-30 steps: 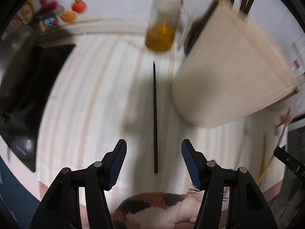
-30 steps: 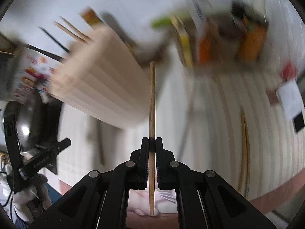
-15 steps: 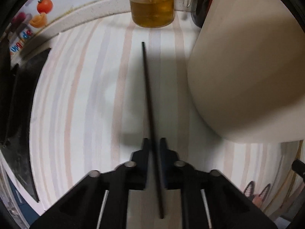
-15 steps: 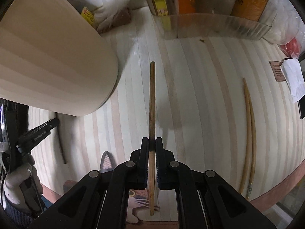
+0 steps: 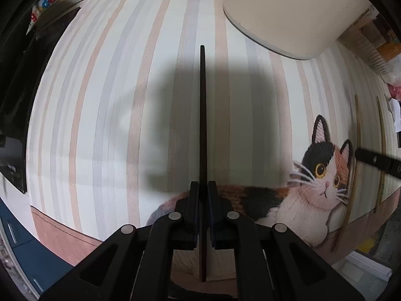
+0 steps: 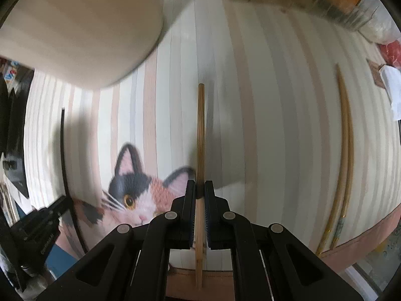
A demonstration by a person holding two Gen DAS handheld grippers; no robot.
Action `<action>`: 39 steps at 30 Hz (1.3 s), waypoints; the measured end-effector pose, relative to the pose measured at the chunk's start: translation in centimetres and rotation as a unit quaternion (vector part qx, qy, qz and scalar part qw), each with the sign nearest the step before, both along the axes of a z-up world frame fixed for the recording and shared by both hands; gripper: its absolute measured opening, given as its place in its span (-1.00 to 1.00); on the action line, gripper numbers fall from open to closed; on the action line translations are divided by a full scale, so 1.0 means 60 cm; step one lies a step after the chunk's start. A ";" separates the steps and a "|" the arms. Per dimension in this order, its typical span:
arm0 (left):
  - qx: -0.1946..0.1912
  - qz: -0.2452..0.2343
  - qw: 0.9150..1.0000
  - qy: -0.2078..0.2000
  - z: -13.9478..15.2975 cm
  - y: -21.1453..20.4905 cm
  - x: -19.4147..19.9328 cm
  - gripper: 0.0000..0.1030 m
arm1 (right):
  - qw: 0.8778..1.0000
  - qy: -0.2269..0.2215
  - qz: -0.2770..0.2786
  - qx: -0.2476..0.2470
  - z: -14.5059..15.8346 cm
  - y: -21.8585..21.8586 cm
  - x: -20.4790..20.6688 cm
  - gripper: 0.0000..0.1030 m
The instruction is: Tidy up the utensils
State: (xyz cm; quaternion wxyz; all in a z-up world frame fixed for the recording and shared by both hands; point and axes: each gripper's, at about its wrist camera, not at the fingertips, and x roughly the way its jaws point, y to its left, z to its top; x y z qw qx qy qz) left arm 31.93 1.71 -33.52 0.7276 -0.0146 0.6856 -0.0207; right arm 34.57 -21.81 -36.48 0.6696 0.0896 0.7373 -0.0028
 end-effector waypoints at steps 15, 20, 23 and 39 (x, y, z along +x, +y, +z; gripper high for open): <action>0.026 -0.023 0.999 -0.006 0.000 -0.042 0.053 -0.77 | 0.998 0.036 0.024 -0.042 -0.021 0.039 0.035 -0.84; 0.032 -0.027 0.999 -0.008 0.004 -0.028 0.052 -0.78 | 0.997 0.032 0.038 -0.057 -0.021 0.056 0.034 -0.84; 0.036 -0.031 0.999 -0.009 0.001 -0.033 0.043 -0.78 | 0.997 0.030 0.040 -0.064 -0.019 0.067 0.034 -0.84; -0.007 -0.032 0.998 -0.053 0.071 -0.053 -0.005 -0.94 | 0.998 -0.060 0.027 -0.027 0.036 0.084 -0.053 -0.87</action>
